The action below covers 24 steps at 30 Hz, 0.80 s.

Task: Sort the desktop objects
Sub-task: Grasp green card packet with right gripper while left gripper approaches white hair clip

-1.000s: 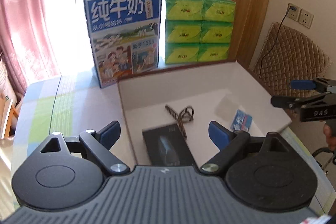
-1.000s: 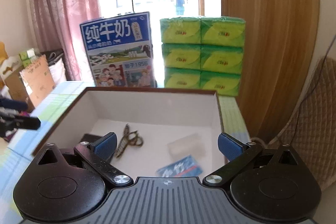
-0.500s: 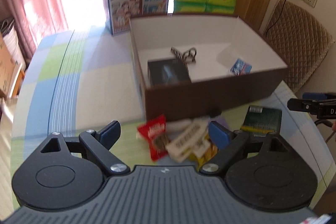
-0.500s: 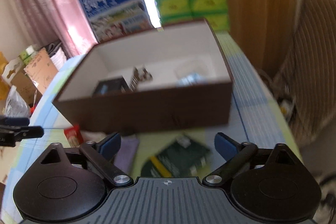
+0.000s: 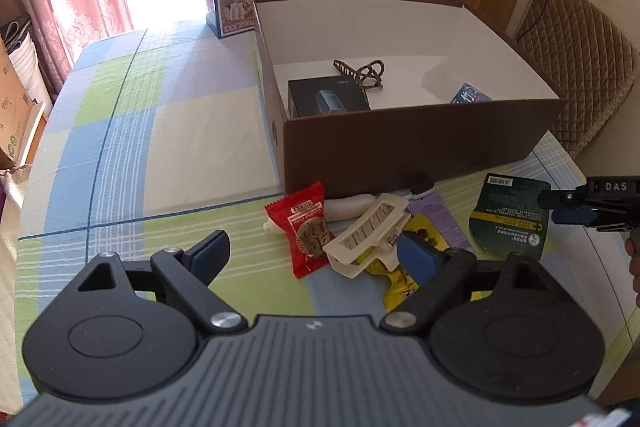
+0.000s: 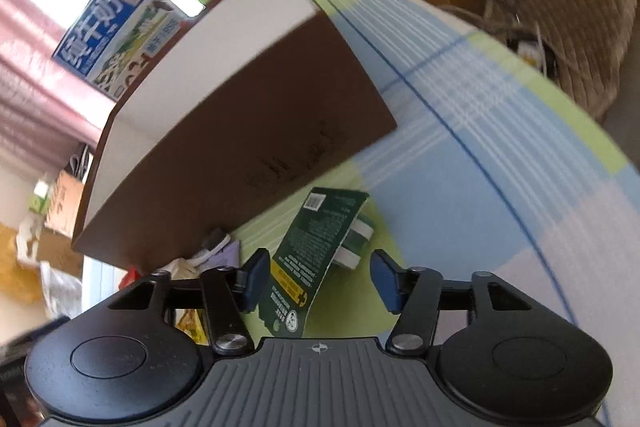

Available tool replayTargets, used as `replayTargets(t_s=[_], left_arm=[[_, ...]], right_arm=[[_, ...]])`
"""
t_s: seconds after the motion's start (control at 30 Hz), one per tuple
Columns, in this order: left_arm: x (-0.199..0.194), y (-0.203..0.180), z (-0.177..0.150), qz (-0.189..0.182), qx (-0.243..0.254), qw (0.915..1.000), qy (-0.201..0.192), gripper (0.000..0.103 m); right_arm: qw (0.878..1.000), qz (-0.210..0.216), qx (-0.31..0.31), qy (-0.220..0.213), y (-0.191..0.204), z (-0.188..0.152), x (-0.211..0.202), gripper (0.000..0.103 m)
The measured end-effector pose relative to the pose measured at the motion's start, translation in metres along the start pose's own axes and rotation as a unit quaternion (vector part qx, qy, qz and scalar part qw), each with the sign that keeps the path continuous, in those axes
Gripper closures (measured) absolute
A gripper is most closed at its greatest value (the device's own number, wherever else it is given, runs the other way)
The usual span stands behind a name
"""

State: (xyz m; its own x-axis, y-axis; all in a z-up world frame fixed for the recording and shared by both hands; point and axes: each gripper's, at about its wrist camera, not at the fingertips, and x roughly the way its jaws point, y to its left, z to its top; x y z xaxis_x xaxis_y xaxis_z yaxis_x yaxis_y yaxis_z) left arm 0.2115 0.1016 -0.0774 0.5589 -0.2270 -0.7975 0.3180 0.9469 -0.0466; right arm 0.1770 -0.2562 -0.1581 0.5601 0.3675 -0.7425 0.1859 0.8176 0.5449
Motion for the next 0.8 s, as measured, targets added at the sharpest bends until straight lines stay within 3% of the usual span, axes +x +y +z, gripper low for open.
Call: replayTargets(t_s=[0.23,0.3,0.33,0.63,0.8], left_arm=[[0.014,-0.003,0.002,-0.005,0.006,0.9999,0.014,0.015],[0.017,-0.006,0.003,-0.007,0.012,0.9998,0.016,0.015],[0.018,-0.007,0.004,-0.008,0.016,0.9997,0.016,0.015],[0.027,-0.025,0.006,-0.042,0.062,0.9971,0.016,0.016],[0.037,-0.034,0.008,-0.076,0.106,0.9912,0.022,0.02]], right_arm=[[0.999,-0.01,0.047,0.001,-0.006,0.005,0.02,0.052],[0.999,-0.011,0.049,-0.008,-0.005,0.006,0.022,0.059],[0.999,-0.017,0.044,-0.007,-0.004,0.007,0.024,0.07],[1.0,-0.014,0.02,-0.007,-0.006,0.009,0.012,0.073],[0.999,-0.024,0.027,-0.016,-0.016,0.012,-0.005,0.073]])
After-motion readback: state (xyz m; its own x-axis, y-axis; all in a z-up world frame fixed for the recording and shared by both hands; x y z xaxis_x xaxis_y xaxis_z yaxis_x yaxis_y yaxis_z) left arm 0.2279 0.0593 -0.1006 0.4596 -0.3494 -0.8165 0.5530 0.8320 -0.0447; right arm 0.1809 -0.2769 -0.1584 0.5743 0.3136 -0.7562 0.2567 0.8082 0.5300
